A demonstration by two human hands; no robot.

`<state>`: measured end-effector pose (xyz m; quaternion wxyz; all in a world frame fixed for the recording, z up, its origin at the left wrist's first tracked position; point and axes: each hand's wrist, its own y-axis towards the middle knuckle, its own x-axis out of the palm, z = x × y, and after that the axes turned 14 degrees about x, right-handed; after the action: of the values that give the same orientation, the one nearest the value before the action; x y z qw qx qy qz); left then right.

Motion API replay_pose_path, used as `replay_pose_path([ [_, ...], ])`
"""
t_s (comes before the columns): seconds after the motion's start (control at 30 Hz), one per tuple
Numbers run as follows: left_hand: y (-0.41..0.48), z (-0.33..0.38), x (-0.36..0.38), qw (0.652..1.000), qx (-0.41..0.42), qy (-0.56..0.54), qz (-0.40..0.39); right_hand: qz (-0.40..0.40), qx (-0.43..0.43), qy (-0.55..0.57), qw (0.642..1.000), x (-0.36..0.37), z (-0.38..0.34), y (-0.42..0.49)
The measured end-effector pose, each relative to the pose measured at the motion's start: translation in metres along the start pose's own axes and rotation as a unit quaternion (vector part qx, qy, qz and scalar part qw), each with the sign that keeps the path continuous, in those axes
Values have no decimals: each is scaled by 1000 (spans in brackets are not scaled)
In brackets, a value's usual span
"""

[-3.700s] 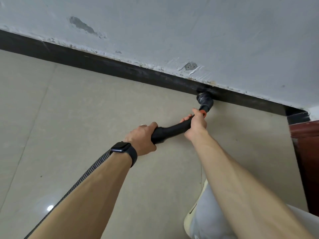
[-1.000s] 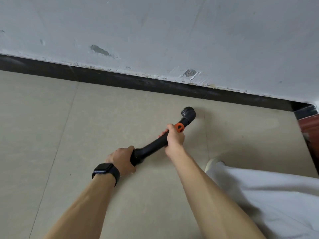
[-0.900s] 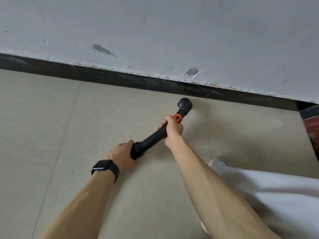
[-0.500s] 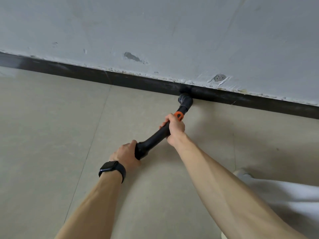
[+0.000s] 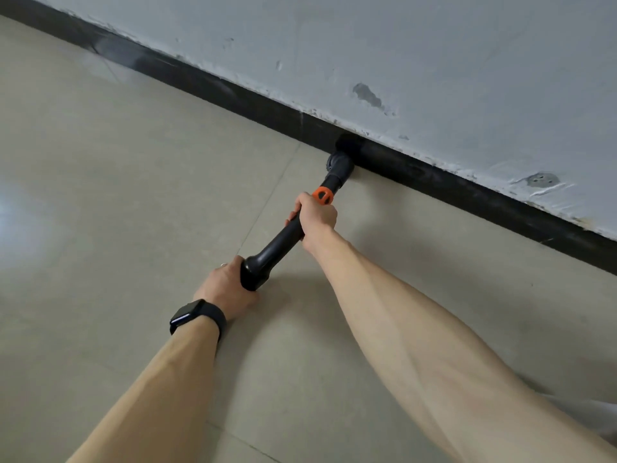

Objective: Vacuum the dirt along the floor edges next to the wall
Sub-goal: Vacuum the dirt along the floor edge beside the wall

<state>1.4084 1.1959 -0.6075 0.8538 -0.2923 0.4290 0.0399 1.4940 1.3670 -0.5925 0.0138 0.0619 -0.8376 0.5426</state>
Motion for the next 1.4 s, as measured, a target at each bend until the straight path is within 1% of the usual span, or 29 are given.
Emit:
replay_pose_path([
  [0.1,-5,-7,3,1000,-19,-6,3,-51,16,-79,995,19,-8,2],
  [0.2,-14,-4,13,999,-31,-45,8,-63,6,-172,983,38,-13,4],
  [0.23,-19,-8,10,996,-57,-75,13,-77,15,-201,976,49,-11,1],
  [0.3,-22,-4,1,993,-71,-98,20,-87,23,-225,970,46,-15,-5],
  [0.37,-34,4,-15,989,-90,-118,18,-122,36,-249,960,43,-14,-21],
  [0.47,-76,48,-73,978,-117,-169,42,-177,55,-350,918,44,-11,-104],
  [0.53,-106,81,-122,970,-129,-200,55,-173,31,-392,903,49,-16,-166],
  [0.63,-158,121,-203,962,-125,-228,80,-135,-29,-408,902,68,-42,-265],
  [0.73,-222,152,-287,955,-112,-252,109,-151,-57,-386,908,93,-72,-374],
  [0.83,-286,176,-377,948,-97,-271,134,-159,-138,-402,891,128,-100,-489],
  [0.97,-377,189,-506,952,-78,-245,168,-182,-255,-439,842,194,-142,-639],
  [1.03,-425,182,-575,949,-89,-220,208,-194,-308,-450,816,231,-162,-711],
  [1.1,-468,166,-639,937,-109,-200,265,-209,-362,-450,789,267,-180,-775],
  [1.2,-527,138,-715,902,-134,-189,364,-230,-427,-478,732,311,-198,-847],
  [1.3,-575,118,-778,855,-132,-194,463,-238,-484,-503,675,349,-211,-896],
  [1.4,-611,101,-830,821,-130,-187,523,-226,-545,-519,618,385,-220,-929],
])
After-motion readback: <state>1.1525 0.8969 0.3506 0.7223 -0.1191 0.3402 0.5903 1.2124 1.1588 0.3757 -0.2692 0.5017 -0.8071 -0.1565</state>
